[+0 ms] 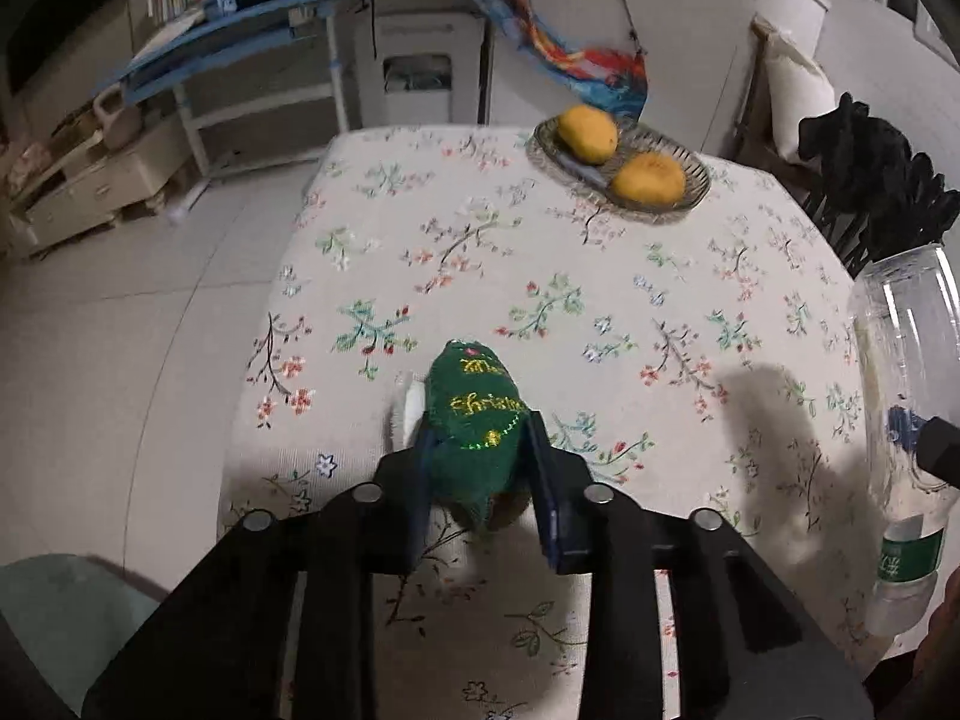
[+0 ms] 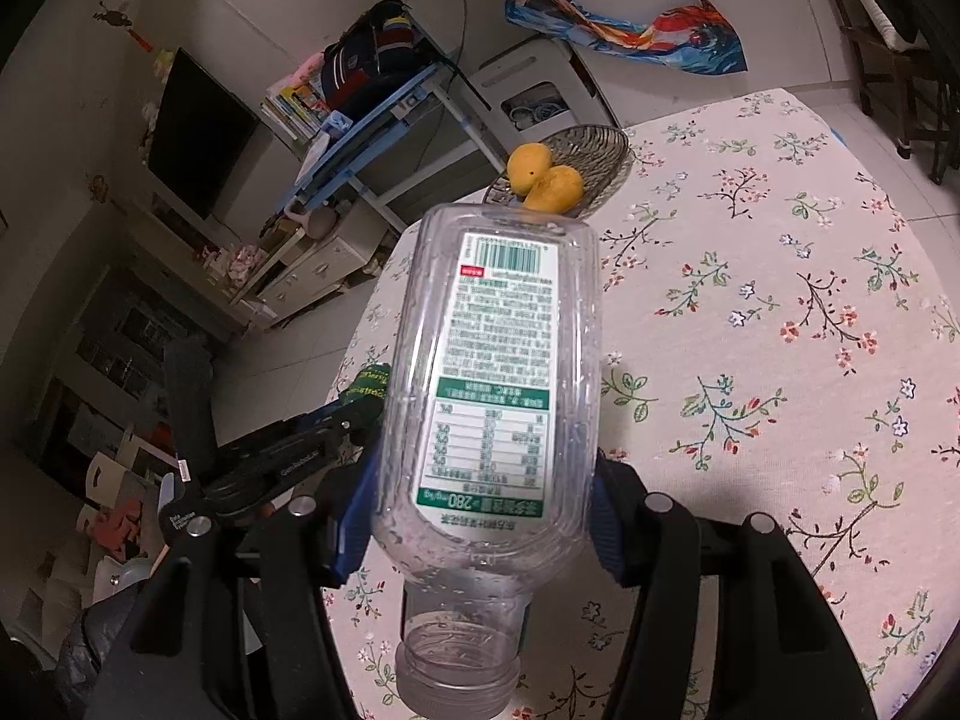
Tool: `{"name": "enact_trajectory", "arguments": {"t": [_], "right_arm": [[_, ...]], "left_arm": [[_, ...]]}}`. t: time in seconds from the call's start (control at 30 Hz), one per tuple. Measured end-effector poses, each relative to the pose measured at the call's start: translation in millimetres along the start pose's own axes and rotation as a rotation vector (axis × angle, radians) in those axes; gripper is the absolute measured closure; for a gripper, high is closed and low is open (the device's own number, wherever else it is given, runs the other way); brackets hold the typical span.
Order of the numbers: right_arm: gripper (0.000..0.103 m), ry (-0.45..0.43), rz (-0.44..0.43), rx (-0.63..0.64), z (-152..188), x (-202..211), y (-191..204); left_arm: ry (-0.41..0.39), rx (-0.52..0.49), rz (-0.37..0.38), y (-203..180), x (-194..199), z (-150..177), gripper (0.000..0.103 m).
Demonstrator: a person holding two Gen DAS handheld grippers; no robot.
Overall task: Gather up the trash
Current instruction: 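Lift the bottle and green felt piece and carry both toward the basin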
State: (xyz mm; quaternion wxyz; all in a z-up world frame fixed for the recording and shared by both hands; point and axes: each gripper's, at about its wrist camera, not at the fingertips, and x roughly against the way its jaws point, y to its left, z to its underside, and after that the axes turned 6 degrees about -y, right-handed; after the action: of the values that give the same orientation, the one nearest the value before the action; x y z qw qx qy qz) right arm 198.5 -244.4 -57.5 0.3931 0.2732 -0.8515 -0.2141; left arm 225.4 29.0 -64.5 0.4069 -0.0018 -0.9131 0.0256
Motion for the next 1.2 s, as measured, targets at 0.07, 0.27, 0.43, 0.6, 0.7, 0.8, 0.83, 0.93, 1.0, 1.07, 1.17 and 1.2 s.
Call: {"name": "enact_trajectory", "arguments": {"t": [0.07, 0.27, 0.43, 0.6, 0.7, 0.8, 0.83, 0.93, 1.0, 1.07, 1.17, 1.2], "right_arm": [[0.045, -0.005, -0.001, 0.0, 1, 1, 1], [0.045, -0.042, -0.021, 0.001, 10, 13, 8], [0.045, -0.087, -0.04, 0.036, 29, 29, 25], [0.045, -0.117, -0.047, 0.037, 49, 46, 34], [0.045, -0.121, -0.045, 0.026, 61, 53, 35], [0.045, -0.121, -0.038, 0.019, 71, 61, 36], [0.045, -0.121, -0.037, 0.017, 74, 63, 36], [0.045, -0.125, -0.033, 0.013, 79, 69, 37], [0.045, -0.127, -0.032, 0.014, 85, 73, 39], [0.045, -0.128, -0.031, 0.017, 89, 76, 41], [0.045, -0.126, -0.032, 0.023, 99, 81, 43], [0.045, -0.122, -0.031, 0.023, 102, 82, 43]], "left_arm": [[-0.031, -0.016, -0.001, -4, 9, 0, 0.08], [-0.12, 0.032, 0.05, -8, 56, 3, 0.08], [-0.161, 0.068, 0.081, -13, 91, 23, 0.08], [-0.178, 0.066, 0.083, -21, 119, 51, 0.079], [-0.181, 0.054, 0.083, -26, 133, 67, 0.079], [-0.188, 0.035, 0.076, -32, 146, 83, 0.079], [-0.189, 0.032, 0.075, -33, 148, 86, 0.079], [-0.187, 0.023, 0.072, -34, 157, 99, 0.079], [-0.191, 0.017, 0.07, -35, 163, 106, 0.079], [-0.195, 0.012, 0.068, -36, 169, 113, 0.079], [-0.192, 0.008, 0.067, -38, 176, 124, 0.079], [-0.187, 0.009, 0.068, -38, 178, 129, 0.079]]}}
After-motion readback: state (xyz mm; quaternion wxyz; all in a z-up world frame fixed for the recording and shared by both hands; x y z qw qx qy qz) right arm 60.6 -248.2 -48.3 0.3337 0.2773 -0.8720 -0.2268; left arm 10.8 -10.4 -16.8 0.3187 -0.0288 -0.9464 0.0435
